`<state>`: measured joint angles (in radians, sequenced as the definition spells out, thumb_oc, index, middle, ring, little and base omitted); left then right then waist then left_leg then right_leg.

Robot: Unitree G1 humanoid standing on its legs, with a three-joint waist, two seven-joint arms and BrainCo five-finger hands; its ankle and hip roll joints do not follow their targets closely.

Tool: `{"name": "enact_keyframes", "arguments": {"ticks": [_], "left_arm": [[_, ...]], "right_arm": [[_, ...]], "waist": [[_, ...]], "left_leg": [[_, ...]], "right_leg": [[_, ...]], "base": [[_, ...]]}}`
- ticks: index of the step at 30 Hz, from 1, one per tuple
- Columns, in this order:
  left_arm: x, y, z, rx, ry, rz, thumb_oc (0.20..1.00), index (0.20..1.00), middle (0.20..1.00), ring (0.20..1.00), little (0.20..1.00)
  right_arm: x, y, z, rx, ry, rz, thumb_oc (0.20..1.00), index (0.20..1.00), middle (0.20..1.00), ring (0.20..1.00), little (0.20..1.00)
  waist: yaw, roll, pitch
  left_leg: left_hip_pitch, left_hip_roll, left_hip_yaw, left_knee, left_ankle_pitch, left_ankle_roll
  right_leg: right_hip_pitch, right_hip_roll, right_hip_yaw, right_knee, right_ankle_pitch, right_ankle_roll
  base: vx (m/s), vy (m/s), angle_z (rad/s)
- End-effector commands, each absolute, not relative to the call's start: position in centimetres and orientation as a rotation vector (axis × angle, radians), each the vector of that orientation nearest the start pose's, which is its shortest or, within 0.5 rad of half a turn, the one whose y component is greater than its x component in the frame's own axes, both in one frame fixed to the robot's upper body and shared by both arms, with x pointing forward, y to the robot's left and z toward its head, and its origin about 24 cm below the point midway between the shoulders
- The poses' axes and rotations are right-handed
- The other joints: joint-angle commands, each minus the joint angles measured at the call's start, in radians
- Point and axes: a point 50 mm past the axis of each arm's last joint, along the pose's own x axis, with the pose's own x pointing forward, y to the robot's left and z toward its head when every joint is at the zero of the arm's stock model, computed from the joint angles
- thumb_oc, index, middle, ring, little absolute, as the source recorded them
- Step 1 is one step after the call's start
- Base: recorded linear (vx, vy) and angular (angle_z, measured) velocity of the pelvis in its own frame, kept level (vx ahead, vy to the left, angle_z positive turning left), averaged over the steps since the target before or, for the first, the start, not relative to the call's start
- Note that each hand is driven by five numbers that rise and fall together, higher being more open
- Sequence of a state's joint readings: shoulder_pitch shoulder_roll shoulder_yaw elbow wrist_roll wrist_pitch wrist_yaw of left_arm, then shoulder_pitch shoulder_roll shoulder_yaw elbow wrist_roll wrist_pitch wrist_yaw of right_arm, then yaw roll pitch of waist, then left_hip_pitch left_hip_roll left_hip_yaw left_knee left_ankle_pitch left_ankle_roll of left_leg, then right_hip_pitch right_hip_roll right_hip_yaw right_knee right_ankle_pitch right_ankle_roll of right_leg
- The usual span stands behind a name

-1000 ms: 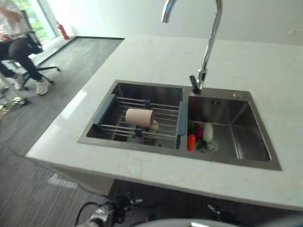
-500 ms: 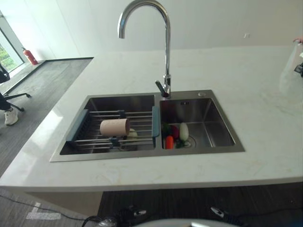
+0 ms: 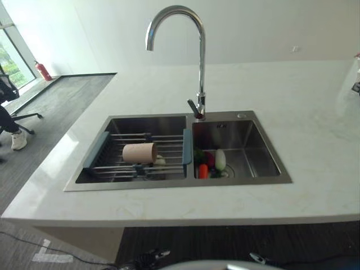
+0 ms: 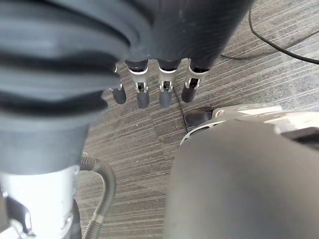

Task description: Place the dishes in the dishwasher.

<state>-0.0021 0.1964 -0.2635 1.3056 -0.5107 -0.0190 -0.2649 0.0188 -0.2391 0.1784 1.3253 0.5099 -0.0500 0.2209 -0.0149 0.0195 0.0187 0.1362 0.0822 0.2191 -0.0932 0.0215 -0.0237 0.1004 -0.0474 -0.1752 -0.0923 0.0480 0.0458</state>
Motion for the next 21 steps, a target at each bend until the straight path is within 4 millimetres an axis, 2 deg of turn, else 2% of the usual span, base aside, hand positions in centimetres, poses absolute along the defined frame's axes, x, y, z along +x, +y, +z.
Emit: {"name": "enact_keyframes", "arguments": {"ticks": [1, 4, 5, 7, 9, 11, 12, 13, 15, 18, 21], "left_arm": [[10.0, 19.8, -16.5, -0.401, 1.132, 0.109, 1.0, 1.0, 1.0, 1.0, 1.0], [11.8, 21.5, -15.5, -0.508, 0.944, 0.206, 1.0, 1.0, 1.0, 1.0, 1.0], [12.5, 22.0, -15.0, -0.516, 0.887, 0.213, 1.0, 1.0, 1.0, 1.0, 1.0], [15.0, 23.5, -13.3, -0.504, 0.708, 0.279, 1.0, 1.0, 1.0, 1.0, 1.0], [16.3, 24.5, -12.3, -0.501, 0.639, 0.332, 1.0, 1.0, 1.0, 1.0, 1.0], [17.7, 27.4, -10.3, -0.489, 0.503, 0.46, 1.0, 1.0, 1.0, 1.0, 1.0], [17.9, 28.4, -9.6, -0.476, 0.466, 0.491, 1.0, 1.0, 1.0, 1.0, 1.0], [17.9, 28.5, -9.5, -0.473, 0.46, 0.495, 1.0, 1.0, 1.0, 1.0, 1.0], [18.1, 31.2, -7.8, -0.454, 0.359, 0.582, 1.0, 1.0, 1.0, 1.0, 1.0], [17.7, 34.3, -6.2, -0.461, 0.288, 0.686, 1.0, 1.0, 1.0, 1.0, 1.0], [17.0, 36.0, -5.6, -0.45, 0.27, 0.76, 1.0, 1.0, 1.0, 1.0, 1.0]], "right_arm": [[8.6, -22.8, -16.4, 0.241, 1.182, -0.18, 1.0, 1.0, 1.0, 1.0, 1.0], [8.8, -23.9, -16.1, 0.243, 1.176, -0.214, 1.0, 1.0, 1.0, 1.0, 1.0], [8.8, -24.3, -16.0, 0.243, 1.173, -0.222, 1.0, 1.0, 1.0, 1.0, 1.0], [8.9, -25.0, -15.7, 0.255, 1.156, -0.245, 1.0, 1.0, 1.0, 1.0, 1.0], [8.8, -25.3, -15.7, 0.261, 1.147, -0.258, 1.0, 1.0, 1.0, 1.0, 1.0], [8.8, -25.6, -15.6, 0.273, 1.134, -0.276, 1.0, 1.0, 1.0, 1.0, 1.0], [8.8, -25.7, -15.5, 0.275, 1.13, -0.281, 1.0, 1.0, 1.0, 1.0, 1.0], [8.8, -25.7, -15.5, 0.276, 1.129, -0.282, 1.0, 1.0, 1.0, 1.0, 1.0], [8.8, -26.0, -15.4, 0.285, 1.118, -0.299, 1.0, 1.0, 1.0, 1.0, 1.0], [8.6, -26.1, -15.5, 0.294, 1.11, -0.322, 1.0, 1.0, 1.0, 1.0, 1.0], [8.4, -26.0, -15.5, 0.302, 1.108, -0.336, 1.0, 1.0, 1.0, 1.0, 1.0]], "waist": [[0.012, -0.016, 0.043], [0.029, -0.003, 0.047], [0.034, 0.002, 0.048], [0.053, 0.012, 0.049], [0.065, 0.018, 0.048], [0.084, 0.025, 0.046], [0.09, 0.027, 0.046], [0.09, 0.027, 0.047], [0.102, 0.034, 0.048], [0.11, 0.044, 0.044], [0.11, 0.049, 0.041]], "left_leg": [[0.006, -0.035, -0.04, 0.006, -0.059, 0.009], [-0.005, -0.032, -0.059, 0.006, -0.052, 0.002], [-0.008, -0.032, -0.067, 0.006, -0.049, 0.0], [-0.015, -0.033, -0.092, 0.006, -0.042, -0.004], [-0.019, -0.034, -0.104, 0.006, -0.038, -0.007], [-0.027, -0.035, -0.123, 0.006, -0.031, -0.011], [-0.031, -0.036, -0.131, 0.006, -0.027, -0.012], [-0.032, -0.036, -0.132, 0.006, -0.027, -0.012], [-0.037, -0.038, -0.146, 0.006, -0.021, -0.014], [-0.039, -0.043, -0.158, 0.006, -0.018, -0.016], [-0.039, -0.043, -0.162, 0.006, -0.017, -0.019]], "right_leg": [[0.019, -0.087, -0.051, 0.014, -0.013, 0.068], [0.025, -0.088, -0.072, 0.009, -0.019, 0.065], [0.026, -0.087, -0.076, 0.008, -0.021, 0.064], [0.034, -0.085, -0.095, 0.005, -0.027, 0.059], [0.039, -0.087, -0.11, 0.005, -0.03, 0.058], [0.043, -0.088, -0.129, 0.005, -0.034, 0.055], [0.043, -0.087, -0.134, 0.006, -0.035, 0.053], [0.043, -0.087, -0.135, 0.006, -0.035, 0.053], [0.046, -0.088, -0.146, 0.007, -0.039, 0.05], [0.049, -0.092, -0.155, 0.008, -0.043, 0.049], [0.052, -0.093, -0.16, 0.008, -0.046, 0.049]], "base": [[0.02, 0.003, 0.18], [0.0, -0.001, 0.21], [-0.02, -0.004, 0.27], [0.0, -0.011, 0.27], [0.0, -0.011, 0.45], [-0.01, -0.023, 0.26], [-0.02, -0.021, 0.13], [-0.02, -0.017, 0.25], [-0.02, -0.01, 0.31], [-0.01, 0.005, 0.16], [0.0, 0.0, 0.07]]}}
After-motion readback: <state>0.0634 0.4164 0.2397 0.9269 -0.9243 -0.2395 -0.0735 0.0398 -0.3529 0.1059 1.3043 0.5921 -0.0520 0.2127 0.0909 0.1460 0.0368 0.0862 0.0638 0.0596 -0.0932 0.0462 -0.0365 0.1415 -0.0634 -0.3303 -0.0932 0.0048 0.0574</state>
